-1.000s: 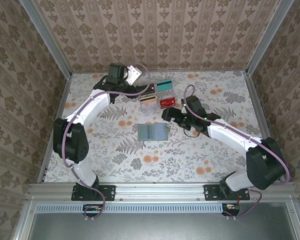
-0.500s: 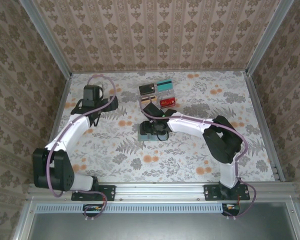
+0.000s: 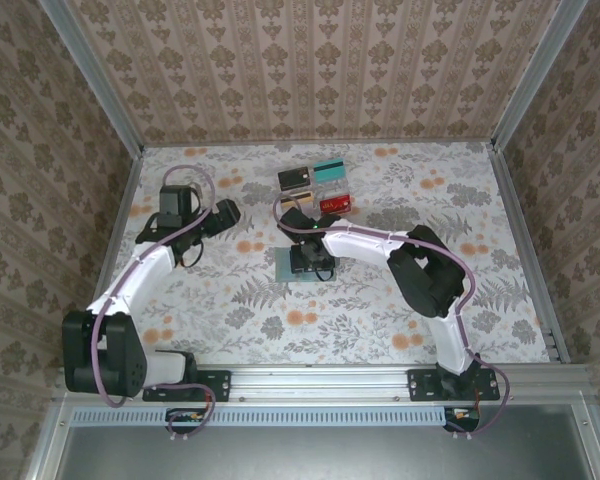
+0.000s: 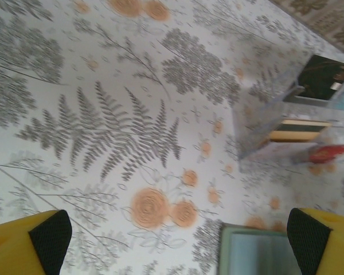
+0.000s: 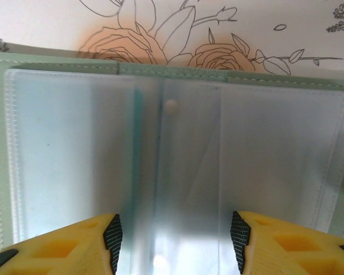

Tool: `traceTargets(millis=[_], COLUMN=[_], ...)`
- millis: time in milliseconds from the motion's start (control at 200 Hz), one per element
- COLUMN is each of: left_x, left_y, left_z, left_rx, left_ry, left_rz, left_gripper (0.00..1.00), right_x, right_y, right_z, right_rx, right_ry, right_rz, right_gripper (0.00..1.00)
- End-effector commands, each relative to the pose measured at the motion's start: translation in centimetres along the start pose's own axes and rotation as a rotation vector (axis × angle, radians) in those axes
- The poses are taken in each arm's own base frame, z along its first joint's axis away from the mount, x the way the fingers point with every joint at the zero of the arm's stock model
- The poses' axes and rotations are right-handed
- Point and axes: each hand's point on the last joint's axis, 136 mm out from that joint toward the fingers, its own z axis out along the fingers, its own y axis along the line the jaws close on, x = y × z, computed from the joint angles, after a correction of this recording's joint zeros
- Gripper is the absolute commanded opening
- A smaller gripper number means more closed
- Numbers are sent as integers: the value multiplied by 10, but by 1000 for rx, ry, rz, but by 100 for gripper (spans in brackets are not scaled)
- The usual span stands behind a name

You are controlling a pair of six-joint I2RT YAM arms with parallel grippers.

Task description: Take the credit cards out of the card holder

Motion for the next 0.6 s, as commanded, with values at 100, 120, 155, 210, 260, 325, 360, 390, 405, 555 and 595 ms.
traceTargets(millis=[100, 120, 155, 210, 260, 325, 360, 390, 405, 555, 595], left_x=[32, 35, 41, 49, 56, 66, 71, 78, 80, 103, 108], left_y=[-30, -31, -34, -38, -43, -53, -56, -63, -65, -81, -84], left_z=[16, 18, 21, 26, 30, 35, 39, 39, 40, 51, 54], left_rx=[204, 214, 228, 250, 268, 292, 294, 324, 330, 357, 358], left_ry=[205, 220, 250, 292, 331, 374, 393, 426, 435, 516, 532], left_rz=[-85, -89, -95, -103, -102, -93, -87, -80, -77, -44, -36], left_gripper=[89, 87, 83, 77, 71, 65, 61, 60, 59, 52, 52], right_x=[12, 12, 13, 14, 16, 18, 19, 20, 20, 22, 23], right_y=[-19, -19, -21, -25, -28, -31, -31, -32, -32, -36, -36], right_z=[13, 13, 13, 15, 16, 18, 18, 19, 19, 21, 22], right_rx=[83, 83, 85, 94, 95, 91, 82, 82, 80, 69, 66], right_ry=[33, 31, 30, 33, 36, 43, 46, 46, 45, 45, 46], right_rz=[27, 29, 34, 42, 49, 60, 64, 67, 68, 84, 88], right_gripper=[55, 54, 53, 51, 49, 47, 45, 45, 44, 43, 43])
